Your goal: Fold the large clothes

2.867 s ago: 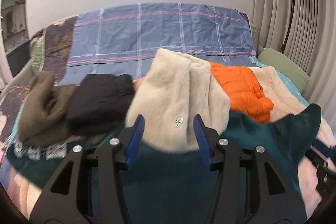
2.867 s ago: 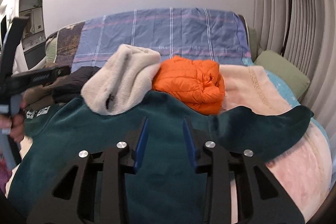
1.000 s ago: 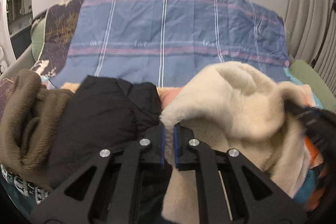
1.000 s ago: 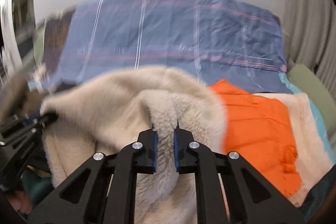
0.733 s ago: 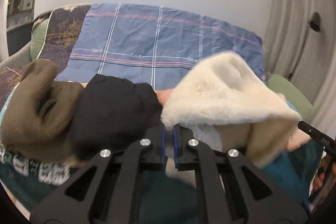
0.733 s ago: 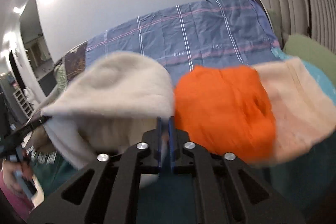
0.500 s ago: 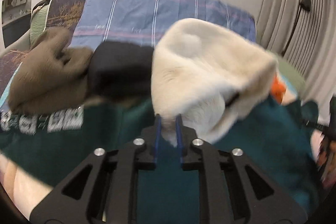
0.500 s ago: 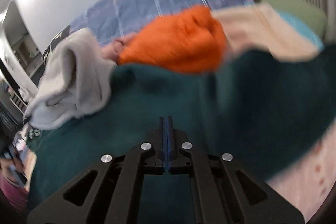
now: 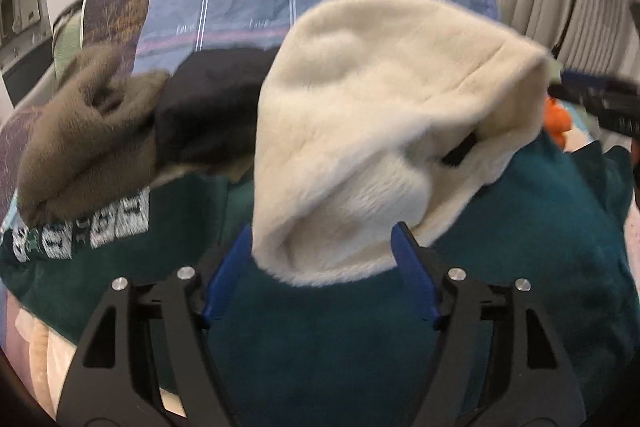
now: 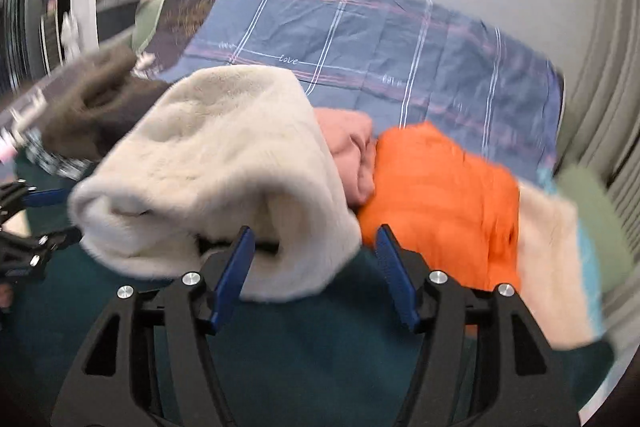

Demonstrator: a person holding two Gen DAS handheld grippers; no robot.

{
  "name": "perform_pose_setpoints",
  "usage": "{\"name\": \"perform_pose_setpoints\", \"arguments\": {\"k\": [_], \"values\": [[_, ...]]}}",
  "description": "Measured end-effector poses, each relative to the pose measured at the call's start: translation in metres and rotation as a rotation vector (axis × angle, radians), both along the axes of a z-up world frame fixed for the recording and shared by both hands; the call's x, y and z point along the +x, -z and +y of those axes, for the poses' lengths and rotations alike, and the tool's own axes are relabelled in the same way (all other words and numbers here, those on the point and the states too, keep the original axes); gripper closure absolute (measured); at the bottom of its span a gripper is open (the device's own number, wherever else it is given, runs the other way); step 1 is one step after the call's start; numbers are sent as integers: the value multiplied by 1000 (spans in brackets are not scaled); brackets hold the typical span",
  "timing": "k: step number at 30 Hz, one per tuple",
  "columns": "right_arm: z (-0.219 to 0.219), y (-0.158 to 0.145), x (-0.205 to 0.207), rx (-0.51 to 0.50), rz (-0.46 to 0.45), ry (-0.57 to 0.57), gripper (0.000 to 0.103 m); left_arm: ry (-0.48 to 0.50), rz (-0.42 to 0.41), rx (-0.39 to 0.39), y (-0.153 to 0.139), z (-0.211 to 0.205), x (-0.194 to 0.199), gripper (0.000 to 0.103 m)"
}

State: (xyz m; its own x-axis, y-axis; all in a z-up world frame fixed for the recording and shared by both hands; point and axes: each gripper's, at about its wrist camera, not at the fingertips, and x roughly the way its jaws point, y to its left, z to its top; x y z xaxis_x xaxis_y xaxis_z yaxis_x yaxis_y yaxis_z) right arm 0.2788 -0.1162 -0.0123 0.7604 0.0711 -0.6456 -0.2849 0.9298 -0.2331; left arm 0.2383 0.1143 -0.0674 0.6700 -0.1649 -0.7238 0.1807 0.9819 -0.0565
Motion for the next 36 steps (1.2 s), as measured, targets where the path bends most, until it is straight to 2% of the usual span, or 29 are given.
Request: {"name": "perform_pose_setpoints", "arguments": {"k": [3,4,5,6,7,8,9,13,15,17,19,21,22,23,26,28,31,33,35,36], "values": [[21,11,22,-106,-19,27,40,-44,57,-43,14,15,15,29],[26,14,29,-133,-38,40,42,-59,78,-79,19,22,22,29],[31,14,33,-147,-69,46,48,-63,92,-109,22,26,27,32],[33,11,33,-151,-104,46,73,-63,102,-133,23,28,32,60],[35,8,32,-152,-141,46,95,-50,116,-173,24,29,38,75],[32,2,28,-127,-173,51,95,-54,123,-179,23,28,41,83],[25,-3,22,-80,-189,46,96,-64,104,-164,19,26,40,87],[-15,-25,-12,55,-259,83,97,-76,-150,39,-30,0,5,87],[-52,-25,-39,171,-246,118,97,-69,-278,164,-47,-17,-21,87],[-88,-9,-70,274,-209,150,96,-2,-379,300,-52,-41,-59,86],[-106,13,-94,310,-142,155,95,68,-376,356,-42,-54,-85,84],[-118,46,-116,287,-12,141,90,138,-315,363,-26,-58,-111,78],[-122,61,-124,278,50,134,81,163,-280,351,-20,-57,-119,78],[-125,73,-133,276,106,134,78,184,-238,329,-14,-52,-127,78],[-128,85,-147,287,191,133,75,185,-153,243,-11,-35,-144,75],[-127,72,-156,291,173,112,68,165,-156,165,-23,-18,-153,75],[-125,42,-165,334,98,76,53,128,-203,56,-48,4,-163,64],[-121,22,-165,370,53,45,50,121,-225,6,-58,10,-158,50],[-112,7,-153,387,18,15,40,141,-233,-14,-72,-1,-133,46],[-104,-3,-144,396,9,-22,32,164,-229,-30,-74,-6,-123,35]]}}
